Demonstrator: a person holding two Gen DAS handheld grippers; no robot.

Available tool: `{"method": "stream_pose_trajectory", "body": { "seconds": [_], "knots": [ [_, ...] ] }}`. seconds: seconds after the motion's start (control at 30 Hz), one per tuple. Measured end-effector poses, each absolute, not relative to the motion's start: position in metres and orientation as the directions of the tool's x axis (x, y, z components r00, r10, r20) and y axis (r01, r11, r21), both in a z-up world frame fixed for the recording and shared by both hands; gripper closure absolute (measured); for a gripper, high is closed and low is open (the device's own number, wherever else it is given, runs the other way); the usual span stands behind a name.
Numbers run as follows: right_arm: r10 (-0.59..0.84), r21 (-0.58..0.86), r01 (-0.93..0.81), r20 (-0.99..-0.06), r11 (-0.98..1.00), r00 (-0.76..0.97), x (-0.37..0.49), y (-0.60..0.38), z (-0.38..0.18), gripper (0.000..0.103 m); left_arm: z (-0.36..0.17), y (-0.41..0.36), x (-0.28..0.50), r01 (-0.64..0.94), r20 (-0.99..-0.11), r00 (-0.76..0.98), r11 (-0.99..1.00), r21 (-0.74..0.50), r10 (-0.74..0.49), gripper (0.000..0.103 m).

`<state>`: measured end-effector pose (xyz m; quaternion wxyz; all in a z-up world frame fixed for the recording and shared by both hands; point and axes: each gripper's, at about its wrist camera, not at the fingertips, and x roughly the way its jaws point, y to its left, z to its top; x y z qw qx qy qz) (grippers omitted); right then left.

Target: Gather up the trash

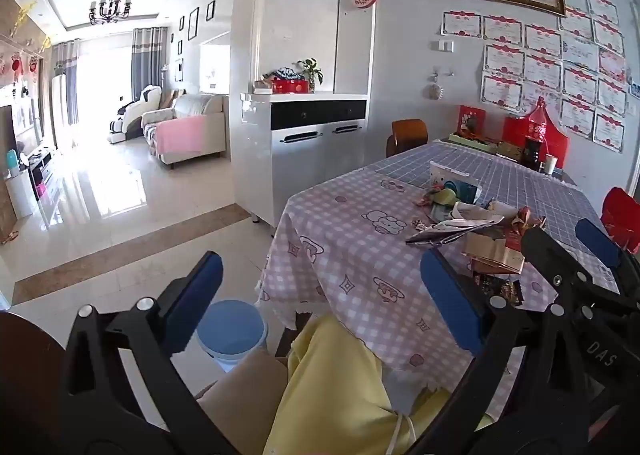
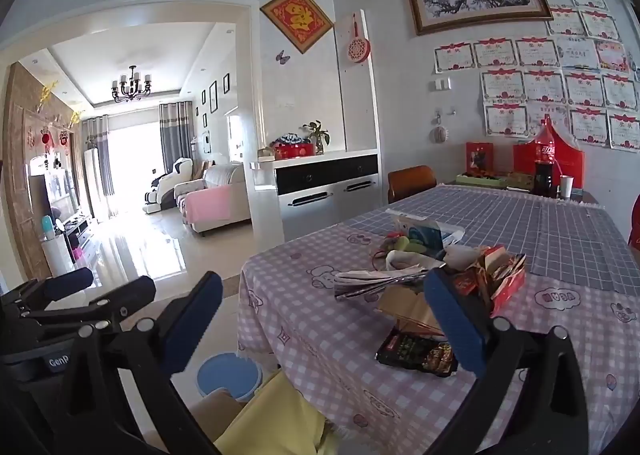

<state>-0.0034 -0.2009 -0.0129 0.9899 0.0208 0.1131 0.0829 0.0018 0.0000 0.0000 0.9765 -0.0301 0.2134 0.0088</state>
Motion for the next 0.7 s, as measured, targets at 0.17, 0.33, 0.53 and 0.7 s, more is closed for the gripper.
{"method": "stream_pose_trajectory", "body": {
  "seconds": [0.17, 0.33, 0.53, 0.7],
  "knots": [
    [0.181, 0.098, -0.163, -0.223, 0.982, 0.958, 0.000, -0.204, -0.012, 0.004, 0.005, -0.002, -0.001, -0.035, -0.386, 0.922, 0.999, -0.033, 0.020, 0.006],
    [0.182, 0.092, -0.165, -0.223, 0.982, 0.958, -0.002, -0.198, -0.019, 0.004, 0.009, 0.002, -0.004, -0.039, -0.384, 0.923, 0.998, -0.048, 0.018, 0.006],
    [0.180, 0.091, -0.163, -0.232, 0.982, 0.956, 0.005, -0.199, -0.018, 0.004, 0.001, 0.007, -0.002, -0.054, -0.383, 0.923, 0.997, -0.057, 0.028, 0.006],
    [0.179, 0.085, -0.163, -0.238, 0.983, 0.955, 0.006, -0.197, -0.017, 0.004, -0.001, 0.007, 0.000, -0.047, -0.387, 0.922, 0.997, -0.059, 0.020, 0.006]
  ]
}}
